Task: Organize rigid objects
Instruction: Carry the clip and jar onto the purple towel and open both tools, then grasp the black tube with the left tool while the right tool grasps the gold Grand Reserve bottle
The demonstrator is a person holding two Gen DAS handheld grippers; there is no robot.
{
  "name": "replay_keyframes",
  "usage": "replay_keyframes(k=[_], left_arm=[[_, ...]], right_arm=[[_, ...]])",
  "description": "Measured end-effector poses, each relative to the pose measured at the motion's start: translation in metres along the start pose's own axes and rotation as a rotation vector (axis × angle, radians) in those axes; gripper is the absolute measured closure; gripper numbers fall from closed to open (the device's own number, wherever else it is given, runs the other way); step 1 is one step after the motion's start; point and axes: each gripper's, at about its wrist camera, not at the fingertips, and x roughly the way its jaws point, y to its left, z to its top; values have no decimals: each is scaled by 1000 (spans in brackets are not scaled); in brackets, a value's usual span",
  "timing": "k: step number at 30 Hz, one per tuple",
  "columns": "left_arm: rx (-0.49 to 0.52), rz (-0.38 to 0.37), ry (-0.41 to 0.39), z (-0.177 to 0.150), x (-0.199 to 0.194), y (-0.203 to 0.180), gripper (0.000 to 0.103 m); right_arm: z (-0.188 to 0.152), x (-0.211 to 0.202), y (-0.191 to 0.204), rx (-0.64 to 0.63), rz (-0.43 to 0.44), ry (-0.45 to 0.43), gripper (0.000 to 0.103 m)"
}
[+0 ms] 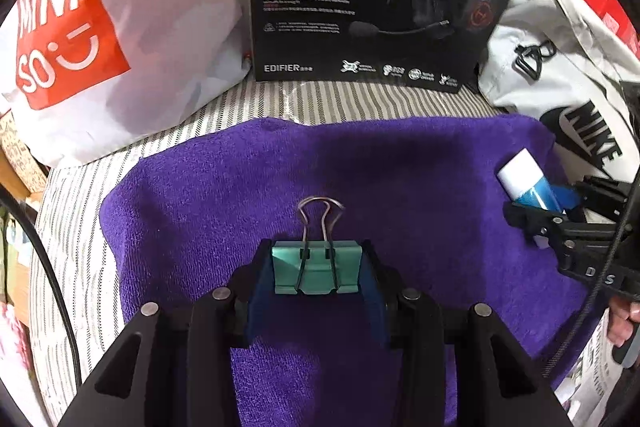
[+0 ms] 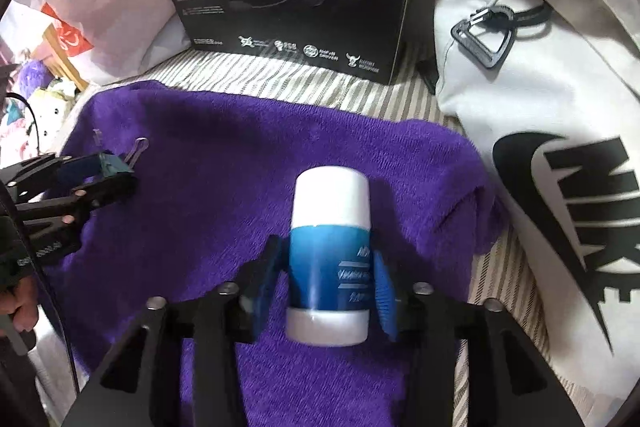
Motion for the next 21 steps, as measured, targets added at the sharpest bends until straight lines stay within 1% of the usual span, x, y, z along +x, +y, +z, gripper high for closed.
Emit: replay_keyframes(k=[1,3,5,7,9,11,12,14,17,18,21], left_arm=[[2,-7,4,-2,-1,0,56],[6,-16,5,-6,-2,-2,43],[8,-11,8,-12,-5,-3,38],[2,5,20,-16,-7,-5,38],[-42,10,28,-22,-16,1,38],[-79,16,3,-33,-36,7,38],[-86,28,-18,-38,-48,8,38],[-93,38,-63,-54,-77,7,38],[-115,14,-94,-81,-108,3,37],[-118,4,-94,-91,-115,-1,37],[-118,32,-68,-115,-117,-9,37]], right_arm=[[-2,-1,-1,13,7,6,49],[-8,-5,-3,33,7,12,47],[-18,-11,-3,47,12,15,47],[-27,-23,-2,59,8,10,47],[-41,-44,-3,77,13,-15,47],[-58,-70,-3,87,24,-47,45],[-65,-79,-2,90,20,-60,42],[-84,-102,-2,102,10,-89,39],[-115,-133,0,116,25,-122,38],[-123,-138,2,120,24,-126,37],[-149,-152,5,125,19,-126,37]])
